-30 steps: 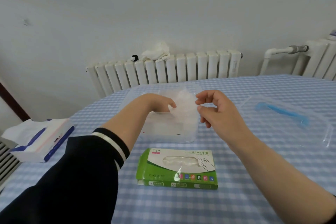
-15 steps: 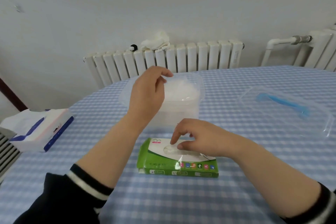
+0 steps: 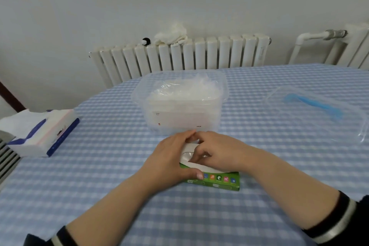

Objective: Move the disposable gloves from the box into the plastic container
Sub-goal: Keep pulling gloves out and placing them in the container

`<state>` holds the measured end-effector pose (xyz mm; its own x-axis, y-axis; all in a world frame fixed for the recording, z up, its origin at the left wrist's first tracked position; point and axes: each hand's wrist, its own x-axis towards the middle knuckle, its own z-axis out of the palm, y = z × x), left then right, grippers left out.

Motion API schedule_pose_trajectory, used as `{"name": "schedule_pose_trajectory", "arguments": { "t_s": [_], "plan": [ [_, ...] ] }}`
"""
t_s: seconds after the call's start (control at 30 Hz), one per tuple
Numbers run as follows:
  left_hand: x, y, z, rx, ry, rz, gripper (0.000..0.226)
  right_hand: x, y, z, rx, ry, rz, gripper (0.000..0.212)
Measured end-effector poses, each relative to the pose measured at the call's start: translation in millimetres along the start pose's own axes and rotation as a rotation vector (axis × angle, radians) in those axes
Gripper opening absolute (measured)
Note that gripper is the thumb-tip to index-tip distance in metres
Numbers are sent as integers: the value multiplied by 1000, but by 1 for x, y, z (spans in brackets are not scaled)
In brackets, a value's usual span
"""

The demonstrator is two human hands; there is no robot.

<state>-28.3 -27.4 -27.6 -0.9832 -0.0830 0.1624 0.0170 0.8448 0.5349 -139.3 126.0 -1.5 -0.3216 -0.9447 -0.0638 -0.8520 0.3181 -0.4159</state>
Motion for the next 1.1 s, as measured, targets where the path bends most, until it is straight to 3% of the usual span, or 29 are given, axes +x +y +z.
{"name": "schedule_pose_trajectory", "arguments": {
  "t_s": [0.1, 0.3, 0.43, 0.57, 0.63, 0.73, 0.83, 0.97, 1.07, 1.1],
  "plan": [
    [3, -4, 1, -51, -17, 2, 104, 1, 6, 2, 99, 77, -10, 9],
    [0, -4, 0, -16, -47, -67, 110, 1, 5, -4, 323, 85, 16, 9],
    [0, -4, 2, 39, -43, -83, 92, 0, -5, -17, 531, 368, 25, 18],
    [1, 0, 0, 35, -47, -51, 78, -9, -20, -36, 1030, 640, 58, 22],
    [-1, 3, -1, 0, -44, -58, 81, -14, -27, -46, 1176, 692, 113, 27],
    [-2, 4, -4, -29, -23, -47, 81, -20, -31, -53, 1205, 684, 178, 37],
    [-5, 4, -7, -325, 54, -68, 86, -20, -33, -53, 1162, 688, 240, 44],
    [-14, 11, -18, -606, 313, -67, 85, -19, -35, -50, 1145, 654, 300, 42],
    [-11, 17, -21, -744, 275, -84, 67, -18, -35, -47, 1130, 630, 321, 44],
    [-15, 17, -23, -905, 236, -94, 59, -18, -35, -46, 1127, 629, 328, 44]
  ]
}}
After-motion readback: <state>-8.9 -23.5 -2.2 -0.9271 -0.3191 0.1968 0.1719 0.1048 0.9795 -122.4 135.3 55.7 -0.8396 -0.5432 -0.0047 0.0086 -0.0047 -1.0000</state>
